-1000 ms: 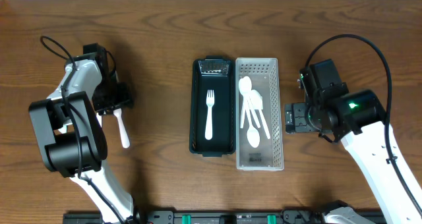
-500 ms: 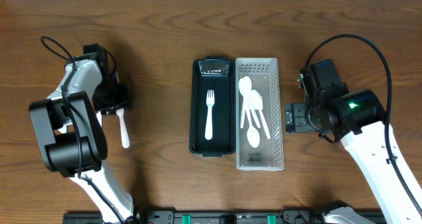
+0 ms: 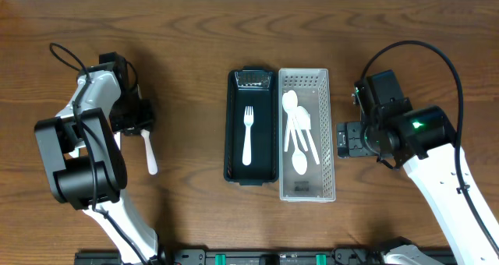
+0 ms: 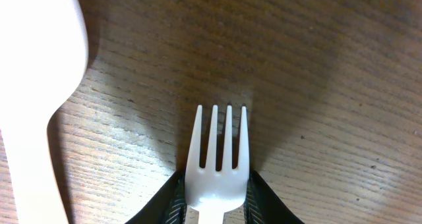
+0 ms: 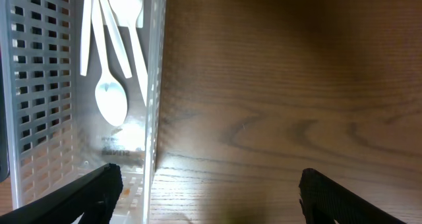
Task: Pack container
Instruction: 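Lower left gripper onto a white fork and grasp it, then carry the fork into the black tray and release it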
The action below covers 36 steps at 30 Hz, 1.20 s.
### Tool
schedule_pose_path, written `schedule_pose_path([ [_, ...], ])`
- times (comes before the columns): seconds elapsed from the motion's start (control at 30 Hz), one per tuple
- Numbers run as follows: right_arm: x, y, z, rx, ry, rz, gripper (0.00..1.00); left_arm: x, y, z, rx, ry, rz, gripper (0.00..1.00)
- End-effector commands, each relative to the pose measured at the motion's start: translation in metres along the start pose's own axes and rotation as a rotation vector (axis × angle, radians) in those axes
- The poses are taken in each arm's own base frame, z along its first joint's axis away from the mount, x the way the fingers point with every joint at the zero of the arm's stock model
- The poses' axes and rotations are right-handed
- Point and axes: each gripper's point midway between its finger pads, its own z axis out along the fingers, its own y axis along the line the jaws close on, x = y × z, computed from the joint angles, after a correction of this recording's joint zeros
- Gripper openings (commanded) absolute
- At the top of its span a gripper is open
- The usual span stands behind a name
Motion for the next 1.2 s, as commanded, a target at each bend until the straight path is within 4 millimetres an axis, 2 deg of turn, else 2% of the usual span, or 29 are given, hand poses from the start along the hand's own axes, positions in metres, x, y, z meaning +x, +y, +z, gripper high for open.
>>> schedule_pose_path([
  [0.0, 0.0, -0.005, 0.001, 0.015, 0.001, 0.001, 0.89, 0.006, 0.001, 0.008, 0.001, 0.032, -0.004, 0.21],
  [0.07, 0.0, -0.005, 0.001, 0.014, 0.0, 0.001, 0.89, 0.008, 0.001, 0.006, 0.001, 0.036, -0.004, 0.2],
  [0.13, 0.0, -0.005, 0.001, 0.014, 0.0, 0.0, 0.89, 0.012, -0.001, -0.002, -0.001, 0.049, 0.001, 0.15],
  [0.2, 0.0, -0.005, 0.001, 0.015, -0.001, 0.001, 0.89, 0.014, -0.007, -0.015, -0.003, 0.052, 0.009, 0.08],
  [0.27, -0.001, -0.005, 0.001, 0.013, -0.005, 0.001, 0.89, 0.015, -0.019, -0.034, -0.003, 0.028, 0.037, 0.06],
  [0.4, -0.002, -0.005, 0.001, 0.013, -0.008, 0.001, 0.89, 0.021, -0.054, -0.083, 0.009, -0.074, 0.133, 0.06],
  [0.47, -0.002, -0.005, 0.001, 0.012, -0.008, 0.002, 0.89, 0.029, -0.081, -0.113, 0.031, -0.165, 0.186, 0.06],
  [0.57, -0.002, -0.005, 0.001, 0.012, -0.007, 0.002, 0.89, 0.045, -0.119, -0.145, 0.076, -0.274, 0.257, 0.06],
  [0.7, -0.002, -0.005, 0.001, 0.012, -0.007, 0.002, 0.89, 0.073, -0.168, -0.172, 0.145, -0.366, 0.352, 0.06],
  [0.83, -0.002, -0.005, 0.001, 0.012, -0.007, 0.002, 0.89, 0.098, -0.216, -0.172, 0.199, -0.385, 0.424, 0.06],
  [0.93, -0.002, -0.005, 0.001, 0.012, -0.007, 0.002, 0.89, 0.104, -0.238, -0.162, 0.215, -0.378, 0.446, 0.06],
  [1.07, -0.001, -0.005, 0.001, 0.013, -0.003, 0.001, 0.89, 0.102, -0.252, -0.136, 0.199, -0.331, 0.427, 0.06],
  [1.17, 0.001, -0.006, 0.001, 0.015, 0.003, 0.0, 0.89, 0.099, -0.253, -0.11, 0.158, -0.274, 0.427, 0.06],
])
